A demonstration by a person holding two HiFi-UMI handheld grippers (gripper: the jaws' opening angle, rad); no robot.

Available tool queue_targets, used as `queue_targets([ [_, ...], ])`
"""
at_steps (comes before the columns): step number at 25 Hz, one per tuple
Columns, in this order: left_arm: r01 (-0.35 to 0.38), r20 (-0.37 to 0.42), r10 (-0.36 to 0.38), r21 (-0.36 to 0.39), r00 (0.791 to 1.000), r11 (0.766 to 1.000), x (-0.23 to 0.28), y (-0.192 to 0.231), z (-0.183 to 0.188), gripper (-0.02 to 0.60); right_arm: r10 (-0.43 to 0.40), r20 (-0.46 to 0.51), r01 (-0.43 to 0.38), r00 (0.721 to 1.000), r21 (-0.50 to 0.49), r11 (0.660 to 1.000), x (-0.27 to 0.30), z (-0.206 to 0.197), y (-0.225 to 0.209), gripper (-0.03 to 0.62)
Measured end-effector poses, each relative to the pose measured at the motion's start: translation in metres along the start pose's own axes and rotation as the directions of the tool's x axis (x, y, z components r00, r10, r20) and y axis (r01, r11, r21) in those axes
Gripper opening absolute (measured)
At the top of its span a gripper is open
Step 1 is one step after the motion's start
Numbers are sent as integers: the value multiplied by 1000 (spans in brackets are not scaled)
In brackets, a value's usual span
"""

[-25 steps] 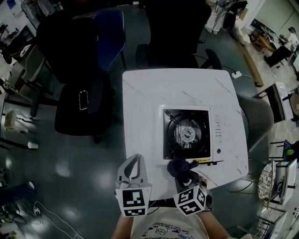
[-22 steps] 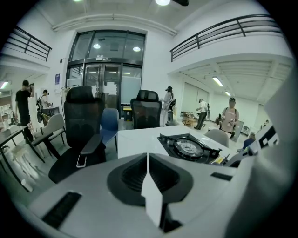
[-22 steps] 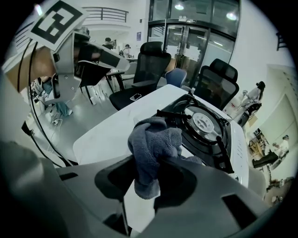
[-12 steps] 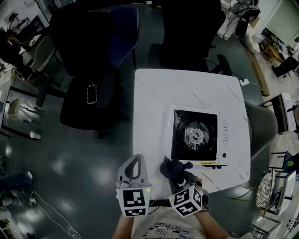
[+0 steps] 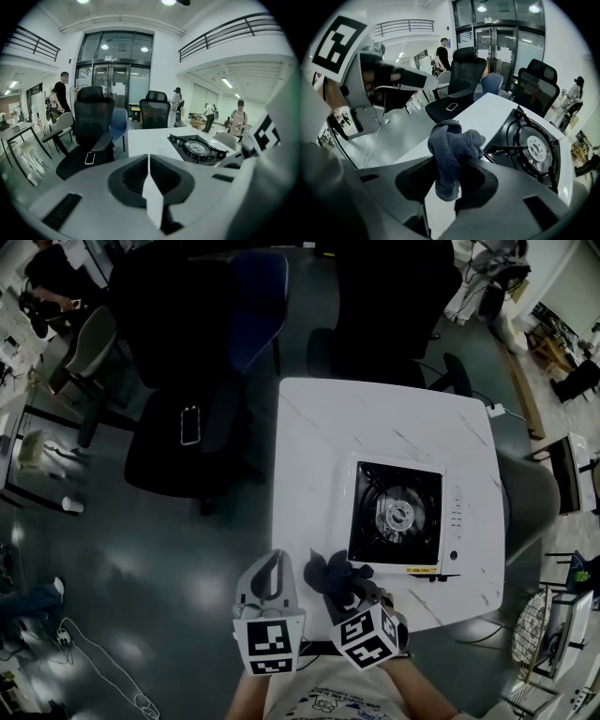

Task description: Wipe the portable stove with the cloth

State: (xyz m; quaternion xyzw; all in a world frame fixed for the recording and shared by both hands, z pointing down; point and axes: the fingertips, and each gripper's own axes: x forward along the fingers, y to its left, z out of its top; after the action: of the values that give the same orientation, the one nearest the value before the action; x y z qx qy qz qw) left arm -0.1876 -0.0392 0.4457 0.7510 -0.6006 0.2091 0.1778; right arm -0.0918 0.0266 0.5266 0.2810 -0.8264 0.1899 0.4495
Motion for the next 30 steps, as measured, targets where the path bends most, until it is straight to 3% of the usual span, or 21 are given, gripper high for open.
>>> queue_targets([
  [4, -13, -4, 13, -27, 1000, 1000, -2, 4, 0, 22, 35, 3, -35, 999, 3, 999, 6, 11, 5, 130],
  [20, -34, -1, 34, -13, 999, 999, 0, 15, 1, 21, 141, 37, -143, 989, 61, 988, 17, 40, 1, 130],
  [26, -40, 0, 40, -13, 999, 999, 4, 20, 5, 22, 140, 52, -142, 989, 36, 989, 16, 59, -9, 130],
  [30, -37, -2, 37, -9, 999, 999, 8, 18, 8, 22, 100, 52, -99, 994, -20, 995, 21, 73, -28, 130],
])
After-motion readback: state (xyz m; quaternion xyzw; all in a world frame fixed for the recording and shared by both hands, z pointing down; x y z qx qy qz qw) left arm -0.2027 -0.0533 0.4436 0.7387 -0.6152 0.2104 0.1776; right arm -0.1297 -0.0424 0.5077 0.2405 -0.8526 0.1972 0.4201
